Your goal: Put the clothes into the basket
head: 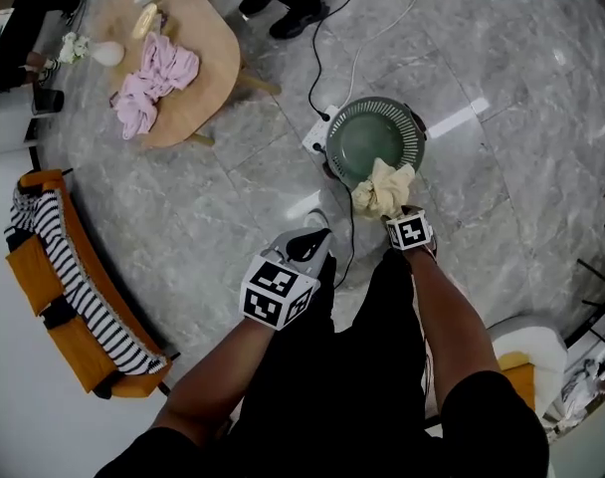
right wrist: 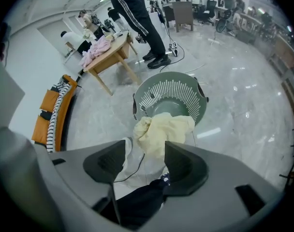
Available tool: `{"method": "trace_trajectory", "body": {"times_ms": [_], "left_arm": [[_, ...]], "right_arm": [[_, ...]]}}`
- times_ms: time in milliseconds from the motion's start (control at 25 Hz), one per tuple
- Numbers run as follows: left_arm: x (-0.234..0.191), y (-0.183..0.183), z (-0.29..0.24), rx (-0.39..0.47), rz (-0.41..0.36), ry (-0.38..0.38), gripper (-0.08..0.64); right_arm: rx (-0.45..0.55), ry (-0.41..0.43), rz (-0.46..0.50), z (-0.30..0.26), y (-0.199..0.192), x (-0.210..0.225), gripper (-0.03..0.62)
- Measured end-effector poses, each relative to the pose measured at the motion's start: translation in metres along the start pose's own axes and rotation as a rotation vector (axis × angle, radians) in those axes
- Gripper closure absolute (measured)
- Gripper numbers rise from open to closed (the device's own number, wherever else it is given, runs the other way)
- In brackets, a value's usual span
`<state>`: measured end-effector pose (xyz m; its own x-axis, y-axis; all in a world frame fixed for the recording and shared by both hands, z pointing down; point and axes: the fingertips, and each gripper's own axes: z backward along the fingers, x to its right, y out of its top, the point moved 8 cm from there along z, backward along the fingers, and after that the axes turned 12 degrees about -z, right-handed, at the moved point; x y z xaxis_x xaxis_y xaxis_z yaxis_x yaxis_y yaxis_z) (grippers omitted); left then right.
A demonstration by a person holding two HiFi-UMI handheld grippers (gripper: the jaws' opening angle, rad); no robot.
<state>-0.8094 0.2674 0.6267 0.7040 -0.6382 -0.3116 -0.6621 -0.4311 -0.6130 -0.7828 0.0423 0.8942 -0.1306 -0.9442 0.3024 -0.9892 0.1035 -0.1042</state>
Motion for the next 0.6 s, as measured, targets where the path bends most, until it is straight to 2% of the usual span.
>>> {"method": "trace_trajectory", "body": {"times_ms": [200, 240, 320, 360, 600], "left_arm": [[0.001, 0.014, 0.025, -0.043, -0.072, -0.067, 0.560], [0.001, 0.018, 0.032, -0.045, -0.095, -0.075, 0.560], [0.001, 0.027, 0.046, -0.030, -0.137, -0.086, 0.560], [0.000, 0.033, 0.054, -0.017, -0.151, -0.091, 0.560], [0.004, 0.069, 0.090, 0.088, -0.245, -0.144, 0.560]], "right_arm": [[0.098, 0.042, -0.089, 0.072, 0.000, -0.026, 0.333], [0.134, 0.045, -0.098, 0.089, 0.002, -0.034, 0.371], [0.222, 0.052, -0.117, 0.122, 0.008, -0.052, 0.520], [0.266, 0.066, -0.133, 0.140, 0.011, -0.061, 0.556], [0.515, 0.263, -0.342, 0.253, 0.018, -0.118, 0.577]]}}
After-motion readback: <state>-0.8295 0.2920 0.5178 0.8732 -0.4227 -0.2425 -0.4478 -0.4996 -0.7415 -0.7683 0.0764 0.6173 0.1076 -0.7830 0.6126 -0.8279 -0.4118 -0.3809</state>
